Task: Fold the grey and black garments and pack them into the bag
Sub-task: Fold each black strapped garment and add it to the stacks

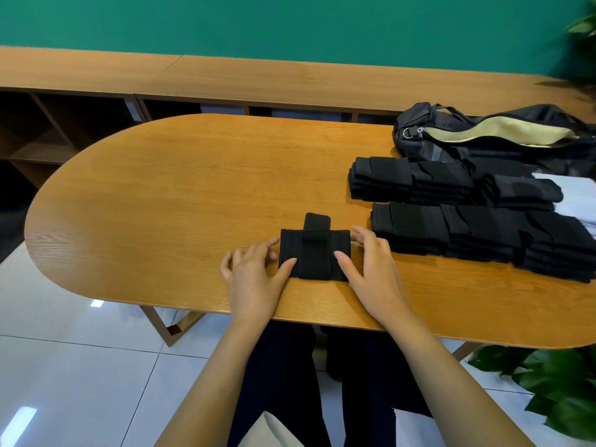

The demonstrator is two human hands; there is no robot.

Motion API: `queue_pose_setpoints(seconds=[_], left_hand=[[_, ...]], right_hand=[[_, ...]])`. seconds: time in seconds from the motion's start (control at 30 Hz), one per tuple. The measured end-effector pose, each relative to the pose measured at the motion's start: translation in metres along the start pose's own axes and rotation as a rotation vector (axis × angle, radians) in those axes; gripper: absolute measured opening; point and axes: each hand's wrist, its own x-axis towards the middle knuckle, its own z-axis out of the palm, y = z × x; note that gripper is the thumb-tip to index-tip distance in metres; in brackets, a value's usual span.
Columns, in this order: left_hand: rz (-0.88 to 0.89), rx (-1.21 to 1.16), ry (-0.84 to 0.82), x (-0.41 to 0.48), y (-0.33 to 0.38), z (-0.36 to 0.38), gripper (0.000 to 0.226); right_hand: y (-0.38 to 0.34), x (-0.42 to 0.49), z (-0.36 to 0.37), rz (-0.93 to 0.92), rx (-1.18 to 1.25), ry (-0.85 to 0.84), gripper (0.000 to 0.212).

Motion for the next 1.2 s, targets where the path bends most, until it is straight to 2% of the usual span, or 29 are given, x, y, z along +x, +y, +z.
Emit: queue_pose_setpoints(seconds=[0.1, 0.3, 0.63, 0.7, 0.8, 0.87, 0.93, 1.03, 1.2], left_hand=[[0.005, 0.053, -0.028, 0.001, 0.000, 0.000, 0.053], [0.025, 0.054, -0.036, 0.000, 0.000, -0.001, 0.044], [0.077, 0.051, -0.047, -0.002, 0.002, -0.003, 0.046], [0.122, 0.026, -0.094, -0.001, 0.003, -0.006, 0.061], [0.195, -0.011, -0.285, 0.001, 0.004, -0.011, 0.073], [0.220, 0.013, -0.359, 0.001, 0.005, -0.011, 0.066], [0.208, 0.017, -0.354, 0.002, 0.004, -0.011, 0.057], [0.195, 0.041, -0.300, 0.001, 0.004, -0.009, 0.045], [0.111, -0.007, -0.162, 0.000, 0.003, -0.005, 0.024]], right_hand=[[-0.004, 0.001, 0.000, -0.003, -0.027, -0.040, 0.065], [0.001, 0.003, 0.004, -0.026, -0.102, -0.136, 0.067], [-0.003, 0.005, 0.003, -0.080, -0.166, -0.189, 0.064], [-0.003, 0.005, 0.003, -0.079, -0.165, -0.189, 0.063], [-0.003, 0.005, 0.003, -0.071, -0.164, -0.192, 0.061], [-0.003, 0.004, 0.002, -0.058, -0.155, -0.193, 0.060], [-0.005, 0.003, 0.000, -0.047, -0.140, -0.184, 0.059], [-0.011, -0.001, -0.007, -0.064, -0.118, -0.182, 0.056], [-0.014, -0.003, -0.012, -0.140, -0.122, -0.178, 0.066]])
